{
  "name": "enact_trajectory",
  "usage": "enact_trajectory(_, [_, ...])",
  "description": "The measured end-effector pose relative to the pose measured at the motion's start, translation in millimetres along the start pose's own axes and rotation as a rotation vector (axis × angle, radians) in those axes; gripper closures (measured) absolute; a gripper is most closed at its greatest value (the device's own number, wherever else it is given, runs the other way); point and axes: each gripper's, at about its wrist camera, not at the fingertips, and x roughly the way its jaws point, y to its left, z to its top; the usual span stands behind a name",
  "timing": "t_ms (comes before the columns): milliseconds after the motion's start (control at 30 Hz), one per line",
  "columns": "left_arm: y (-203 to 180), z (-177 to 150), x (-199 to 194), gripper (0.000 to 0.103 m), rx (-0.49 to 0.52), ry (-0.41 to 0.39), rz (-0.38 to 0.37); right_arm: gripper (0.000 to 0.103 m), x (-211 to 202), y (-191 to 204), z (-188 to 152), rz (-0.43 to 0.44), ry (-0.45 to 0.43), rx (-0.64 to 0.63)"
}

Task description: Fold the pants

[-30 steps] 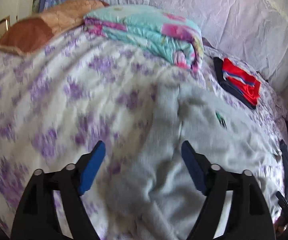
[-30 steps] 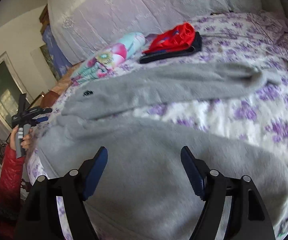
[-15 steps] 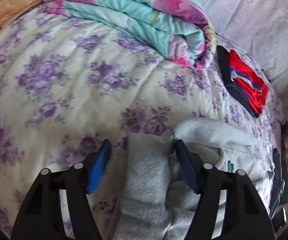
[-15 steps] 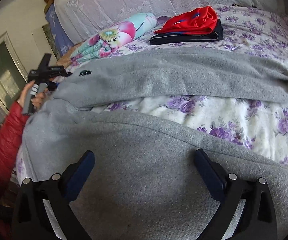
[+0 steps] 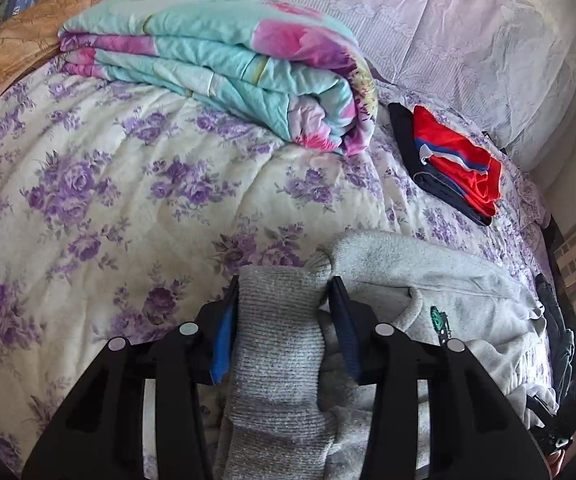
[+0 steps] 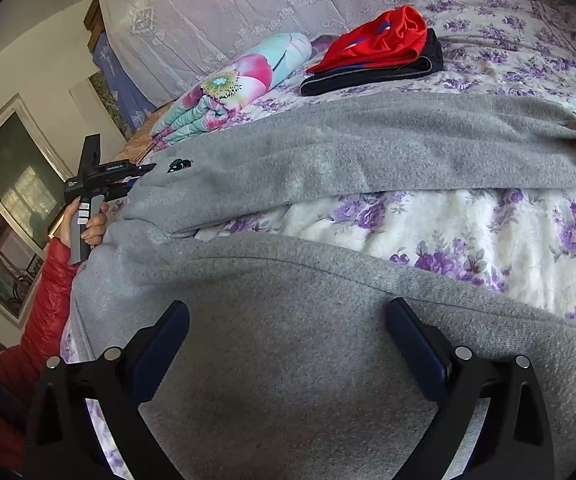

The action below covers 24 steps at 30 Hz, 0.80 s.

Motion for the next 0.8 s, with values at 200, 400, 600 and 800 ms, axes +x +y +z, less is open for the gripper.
enact_trajectory(200, [8, 1, -5, 0.062, -0.030, -0.009, -0.028, 0.005, -24, 18, 80, -0.041, -0.097, -0.121])
enact_trajectory(400, [8, 1, -4, 0.062, -0.035, -0.009, -0.031, 0.025, 47, 29, 146, -0.255, -0.026, -0.448])
enact_trajectory(600, [13, 3, 3, 0.062, -0.061, 0.016, -0.048, 0.035, 117, 19, 177, -0.335, 0.093, -0.667])
enact_trajectory(800, [22, 4, 15, 0.062, -0.109, 0.058, -0.083, 0.035, 162, -5, 197, -0.298, 0.186, -0.711])
